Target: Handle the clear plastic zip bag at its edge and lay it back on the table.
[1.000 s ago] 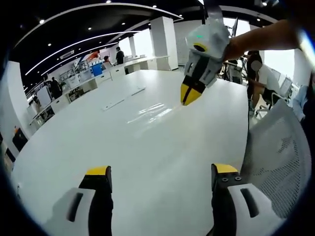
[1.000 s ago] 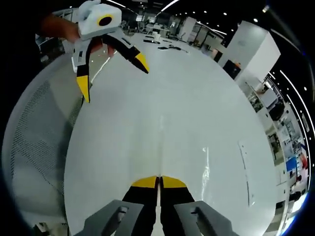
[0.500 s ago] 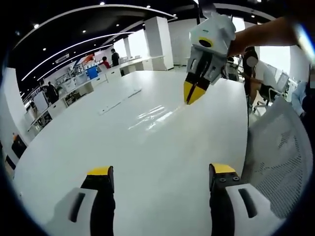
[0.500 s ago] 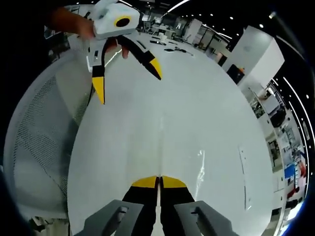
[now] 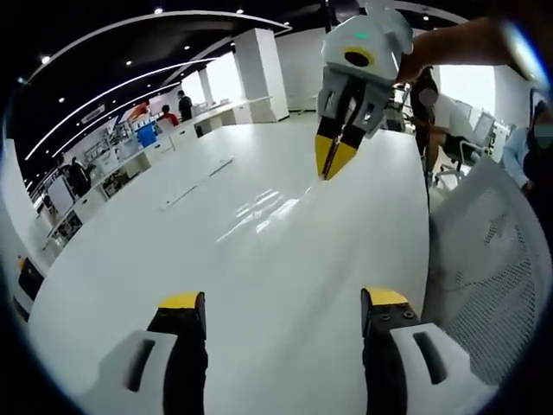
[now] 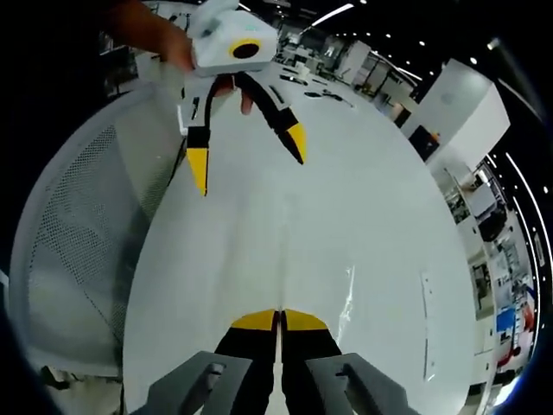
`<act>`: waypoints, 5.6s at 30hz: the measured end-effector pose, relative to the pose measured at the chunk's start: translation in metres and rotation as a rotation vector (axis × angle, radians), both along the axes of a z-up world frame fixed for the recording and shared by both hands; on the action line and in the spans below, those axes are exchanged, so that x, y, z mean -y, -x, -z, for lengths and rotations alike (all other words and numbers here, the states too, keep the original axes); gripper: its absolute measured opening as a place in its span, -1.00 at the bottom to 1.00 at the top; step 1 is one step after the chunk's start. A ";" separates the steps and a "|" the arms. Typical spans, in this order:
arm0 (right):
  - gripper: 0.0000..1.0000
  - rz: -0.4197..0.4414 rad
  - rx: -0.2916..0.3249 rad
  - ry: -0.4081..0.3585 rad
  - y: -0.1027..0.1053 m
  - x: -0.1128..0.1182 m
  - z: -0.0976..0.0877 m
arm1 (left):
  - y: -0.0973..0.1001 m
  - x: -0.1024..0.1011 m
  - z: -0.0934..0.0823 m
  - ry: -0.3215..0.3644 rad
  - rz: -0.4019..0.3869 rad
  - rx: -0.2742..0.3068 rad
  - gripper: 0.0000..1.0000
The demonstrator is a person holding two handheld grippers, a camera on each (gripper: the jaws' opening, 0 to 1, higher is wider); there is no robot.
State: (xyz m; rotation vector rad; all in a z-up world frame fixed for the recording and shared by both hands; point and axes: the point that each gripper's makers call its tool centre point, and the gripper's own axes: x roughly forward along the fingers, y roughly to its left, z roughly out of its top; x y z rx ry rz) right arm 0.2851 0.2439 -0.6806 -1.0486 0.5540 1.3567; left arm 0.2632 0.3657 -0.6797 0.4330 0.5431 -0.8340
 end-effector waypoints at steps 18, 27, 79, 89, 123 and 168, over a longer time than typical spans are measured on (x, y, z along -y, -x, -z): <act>-1.00 -0.061 0.018 0.000 0.019 -0.004 -0.007 | 0.004 0.017 0.005 -0.047 0.129 0.003 -0.03; -1.00 -0.075 0.032 -0.008 0.021 -0.004 -0.010 | -0.002 0.018 0.004 -0.069 0.158 0.025 -0.44; -0.86 -0.034 -0.084 -0.227 0.039 -0.077 -0.016 | 0.011 0.042 -0.003 -0.081 0.336 0.047 -1.00; -0.96 -0.053 -0.113 -0.197 0.047 -0.081 -0.009 | 0.012 0.048 -0.004 -0.088 0.371 0.056 -1.00; -1.00 0.084 -0.230 -0.161 0.044 -0.070 0.011 | 0.021 0.047 0.005 -0.087 0.389 -0.022 -1.00; -1.00 0.117 -0.261 -0.168 0.051 -0.063 0.018 | 0.027 0.047 0.011 -0.102 0.424 -0.030 -1.00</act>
